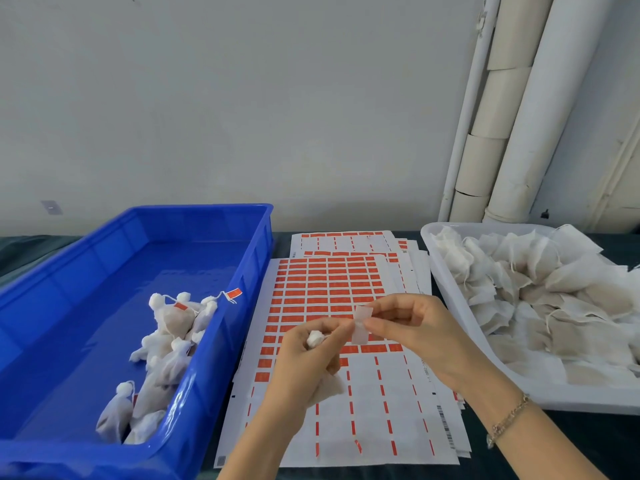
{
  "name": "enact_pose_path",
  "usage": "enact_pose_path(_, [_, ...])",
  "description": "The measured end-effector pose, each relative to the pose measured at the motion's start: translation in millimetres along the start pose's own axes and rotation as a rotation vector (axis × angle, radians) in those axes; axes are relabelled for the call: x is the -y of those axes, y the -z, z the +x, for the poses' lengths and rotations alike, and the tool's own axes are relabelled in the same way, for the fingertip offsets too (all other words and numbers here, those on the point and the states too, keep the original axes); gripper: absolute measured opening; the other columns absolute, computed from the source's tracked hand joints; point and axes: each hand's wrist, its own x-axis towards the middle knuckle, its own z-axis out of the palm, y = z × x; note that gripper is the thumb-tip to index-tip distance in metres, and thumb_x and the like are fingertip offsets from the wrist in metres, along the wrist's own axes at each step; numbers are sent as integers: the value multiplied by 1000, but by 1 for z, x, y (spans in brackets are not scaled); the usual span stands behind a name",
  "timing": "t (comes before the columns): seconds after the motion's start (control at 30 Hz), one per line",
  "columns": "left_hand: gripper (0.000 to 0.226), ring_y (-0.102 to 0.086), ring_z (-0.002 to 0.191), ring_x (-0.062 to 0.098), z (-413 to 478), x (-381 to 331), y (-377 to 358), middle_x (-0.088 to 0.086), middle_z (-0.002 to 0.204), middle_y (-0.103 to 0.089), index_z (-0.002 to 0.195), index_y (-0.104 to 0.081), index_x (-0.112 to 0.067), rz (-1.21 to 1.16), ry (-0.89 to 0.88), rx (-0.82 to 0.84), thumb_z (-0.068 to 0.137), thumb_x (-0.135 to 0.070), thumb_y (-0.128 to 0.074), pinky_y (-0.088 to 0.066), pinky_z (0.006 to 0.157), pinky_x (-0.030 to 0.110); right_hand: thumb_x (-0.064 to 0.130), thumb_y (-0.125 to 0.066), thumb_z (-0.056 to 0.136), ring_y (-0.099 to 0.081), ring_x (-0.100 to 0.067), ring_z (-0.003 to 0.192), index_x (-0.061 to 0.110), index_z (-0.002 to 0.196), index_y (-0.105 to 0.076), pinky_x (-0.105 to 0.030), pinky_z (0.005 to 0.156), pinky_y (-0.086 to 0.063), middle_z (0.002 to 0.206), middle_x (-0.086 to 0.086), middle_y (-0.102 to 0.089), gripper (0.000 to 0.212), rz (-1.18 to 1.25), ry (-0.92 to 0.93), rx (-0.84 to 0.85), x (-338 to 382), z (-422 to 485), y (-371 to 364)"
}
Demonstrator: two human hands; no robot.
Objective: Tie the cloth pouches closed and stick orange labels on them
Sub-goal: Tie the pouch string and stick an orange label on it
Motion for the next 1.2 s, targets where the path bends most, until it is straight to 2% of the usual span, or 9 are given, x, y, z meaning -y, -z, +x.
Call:
enact_pose_path(0.13, [17, -52, 48, 6, 0, -1, 2, -7, 52, -55, 85, -73, -24, 23, 24, 34, 78, -39, -71, -43, 52, 13, 22, -77, 78, -71, -9, 85, 24, 90, -74, -19, 72, -56, 87, 9, -74, 12, -40, 32, 5, -1, -1, 2])
enact_pose_path(0.23, [22, -47, 51, 10, 0, -1, 2, -5, 50, -52, 86, -74, -18, 10, 57, 46, 79, -39, -70, -41, 55, 20, 32, -76, 74, -70, -7, 84, 27, 87, -75, -17, 72, -56, 86, 12, -74, 14, -108, 99, -7, -1, -2, 2])
enact_pose_path(0.3, [22, -44, 51, 12, -1, -1, 2, -3, 49, -50, 83, -73, -14, -45, 94, 47, 80, -35, -70, -40, 53, 21, 40, -72, 68, -70, -5, 84, 30, 85, -74, -15, 73, -55, 85, 16, -73, 20, -144, 155, -22, 1, -4, 1])
enact_pose_path(0.43, [19, -41, 47, 13, -1, -4, 0, -1, 46, -47, 70, -68, -13, -155, 170, 57, 78, -31, -72, -38, 54, 24, 42, -69, 66, -68, -1, 89, 37, 85, -73, -12, 78, -53, 88, 22, -72, 20, -207, 249, -43, 2, -8, 1])
enact_pose_path(0.6, [26, -42, 44, 12, -1, -4, -1, 0, 47, -47, 62, -62, -15, -163, 214, 66, 79, -32, -71, -37, 55, 27, 35, -68, 71, -67, 1, 92, 31, 90, -77, -12, 85, -51, 89, 20, -73, 21, -287, 313, -35, 3, -12, 4])
enact_pose_path(0.7, [34, -42, 41, 11, 0, -4, 0, 0, 46, -46, 50, -59, -19, -194, 229, 83, 79, -31, -71, -36, 52, 26, 31, -67, 74, -66, 1, 90, 29, 90, -77, -13, 84, -52, 89, 19, -72, 19, -349, 382, -23, 6, -15, 5])
enact_pose_path(0.87, [40, -40, 39, 11, 1, -3, 2, 2, 47, -45, 44, -59, -19, -240, 266, 119, 82, -27, -70, -35, 44, 21, 13, -73, 78, -64, 3, 91, 24, 92, -77, -13, 85, -51, 92, 16, -71, 18, -452, 459, -20, 7, -16, 6])
enact_pose_path(1.1, [39, -37, 40, 10, 5, -1, 5, 3, 49, -43, 43, -59, -18, -316, 301, 164, 80, -24, -71, -34, 44, 20, 18, -68, 79, -65, -4, 88, 16, 93, -78, -14, 86, -51, 93, 5, -72, 18, -551, 630, -1, 7, -17, 5])
enact_pose_path(1.2, [28, -38, 39, 11, 4, -2, 6, 3, 49, -45, 45, -60, -17, -335, 325, 184, 65, -28, -76, -35, 43, 20, 17, -67, 79, -64, -5, 90, 16, 96, -77, -15, 86, -52, 94, 3, -71, 20, -628, 691, 34, 6, -16, 8])
